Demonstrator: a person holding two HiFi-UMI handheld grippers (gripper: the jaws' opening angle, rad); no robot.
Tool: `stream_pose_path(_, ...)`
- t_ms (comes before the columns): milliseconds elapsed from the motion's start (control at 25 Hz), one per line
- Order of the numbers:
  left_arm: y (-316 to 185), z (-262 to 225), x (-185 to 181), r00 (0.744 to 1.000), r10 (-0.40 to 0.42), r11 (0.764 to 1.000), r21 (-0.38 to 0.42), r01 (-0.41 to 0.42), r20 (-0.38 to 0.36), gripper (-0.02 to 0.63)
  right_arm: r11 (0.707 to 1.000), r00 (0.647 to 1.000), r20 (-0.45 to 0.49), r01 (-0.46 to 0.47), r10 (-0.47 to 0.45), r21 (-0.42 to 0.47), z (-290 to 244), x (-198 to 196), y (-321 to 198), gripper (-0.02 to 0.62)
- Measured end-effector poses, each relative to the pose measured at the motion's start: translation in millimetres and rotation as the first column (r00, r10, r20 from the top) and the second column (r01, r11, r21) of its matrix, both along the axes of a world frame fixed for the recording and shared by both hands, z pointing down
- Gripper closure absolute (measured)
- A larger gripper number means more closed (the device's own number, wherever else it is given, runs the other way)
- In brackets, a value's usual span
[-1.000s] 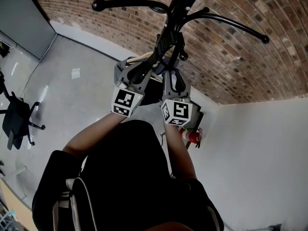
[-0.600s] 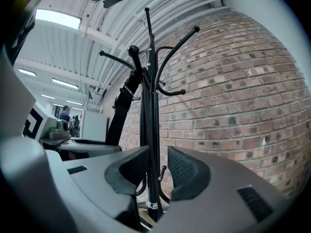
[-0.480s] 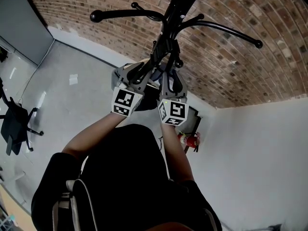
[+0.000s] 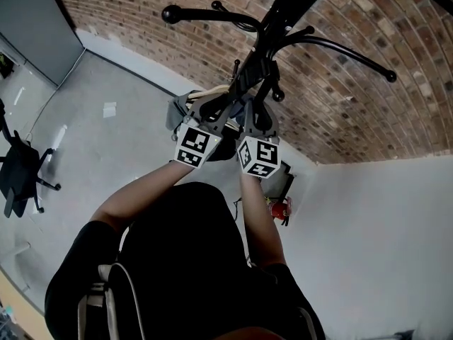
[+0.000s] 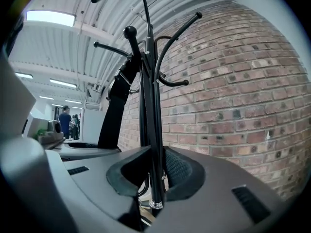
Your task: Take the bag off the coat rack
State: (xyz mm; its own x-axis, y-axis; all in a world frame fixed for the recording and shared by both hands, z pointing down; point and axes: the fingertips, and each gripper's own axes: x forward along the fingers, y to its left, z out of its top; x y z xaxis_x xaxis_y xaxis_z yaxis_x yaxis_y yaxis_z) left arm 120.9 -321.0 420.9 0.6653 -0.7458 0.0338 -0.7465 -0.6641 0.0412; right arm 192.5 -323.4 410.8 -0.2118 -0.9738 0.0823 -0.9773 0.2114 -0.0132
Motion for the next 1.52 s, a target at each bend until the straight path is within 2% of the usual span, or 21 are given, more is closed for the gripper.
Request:
stream_pose_path(80, -0.1, -0.2, 0.8, 1.0, 0.003, 1.0, 0.005, -0.003, 0.012, 0.541, 1.0, 1.0, 0.02, -0.001, 0.001, 0.0, -1.5, 0.5, 0.7, 0.554)
stream_pose_path(160, 0.3, -0.6, -1.3, 1.0, -0.001, 1.0, 0.003, 0.001, 0.012, 0.578, 1.0, 1.0, 0.02, 0.009, -0.009, -0.003, -2.3, -0.5, 1.6, 0.566)
stream_pose_path(320, 2.8, -2.1, -3.6, 1.0, 0.009, 1.0, -0.012, -0.009, -0.001, 0.58, 1.0, 0.999, 0.025, 0.021, -0.02, -0.01, -2.8, -0.9, 3.8, 0.572)
stream_pose_path(760, 15.0, -20.0, -8.9, 0.998, 0.063, 0.998, -0.009, -0.063, -0.017, 0.583, 0.999, 0.999, 0.018, -0.038, 0.038, 0.005, -12.1, 20.7, 22.3, 0.574)
stream_pose_path(880, 21.2, -23.6, -6.8, 0.995, 0.086, 0.996, -0.031, -0.087, -0.048, 0.583, 0.999, 0.999, 0.015, -0.045, 0.044, 0.011, -16.6, 24.9, 28.2, 0.574)
stream_pose_path(1040, 28.9, -30.8, -7.2, 0.992, 0.1, 0.994, -0.033, -0.103, -0.084, 0.583, 0.996, 0.997, 0.032, -0.077, 0.076, 0.052, -27.0, 31.6, 37.4, 0.574)
stream_pose_path(1240, 38.5, -49.2, -19.5, 0.987, 0.104, 0.995, 0.005, -0.104, -0.123, 0.583, 0.989, 0.993, 0.071, -0.103, 0.097, 0.103, -43.3, 37.4, 49.3, 0.574)
stream_pose_path(1520, 44.0, -81.6, -29.4, 0.978, 0.126, 0.992, 0.043, -0.121, -0.167, 0.584, 0.982, 0.988, 0.126, -0.107, 0.088, 0.158, -74.3, 36.2, 61.7, 0.574)
